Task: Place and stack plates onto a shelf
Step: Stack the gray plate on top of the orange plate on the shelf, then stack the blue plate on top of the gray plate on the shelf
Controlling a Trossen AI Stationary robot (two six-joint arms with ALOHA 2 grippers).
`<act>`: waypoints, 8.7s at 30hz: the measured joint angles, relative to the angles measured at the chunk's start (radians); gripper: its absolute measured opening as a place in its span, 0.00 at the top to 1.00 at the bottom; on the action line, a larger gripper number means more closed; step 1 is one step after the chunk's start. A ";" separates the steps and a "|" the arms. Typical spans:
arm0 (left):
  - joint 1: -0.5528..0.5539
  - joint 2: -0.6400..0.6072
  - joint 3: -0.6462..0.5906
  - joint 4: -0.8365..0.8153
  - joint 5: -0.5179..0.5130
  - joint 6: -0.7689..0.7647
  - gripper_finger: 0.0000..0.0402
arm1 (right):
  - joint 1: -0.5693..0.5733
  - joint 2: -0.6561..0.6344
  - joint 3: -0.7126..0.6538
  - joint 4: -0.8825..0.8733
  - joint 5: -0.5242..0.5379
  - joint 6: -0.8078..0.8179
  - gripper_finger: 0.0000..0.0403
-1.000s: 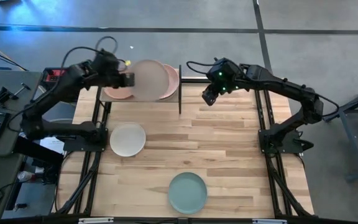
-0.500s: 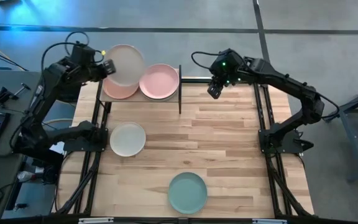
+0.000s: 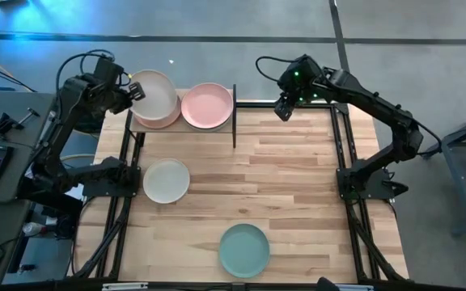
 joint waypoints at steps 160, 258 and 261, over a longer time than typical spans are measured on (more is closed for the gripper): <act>-1.286 0.199 -0.001 0.199 0.170 -0.165 0.83 | 0.958 0.410 -0.006 -0.038 0.070 1.022 0.60; -1.195 0.472 -0.001 0.268 0.168 0.079 0.71 | 0.897 0.670 0.281 -0.354 0.124 1.037 1.00; -1.179 0.472 -0.001 0.269 0.168 0.103 0.71 | 0.863 0.653 0.281 -0.352 0.125 1.014 1.00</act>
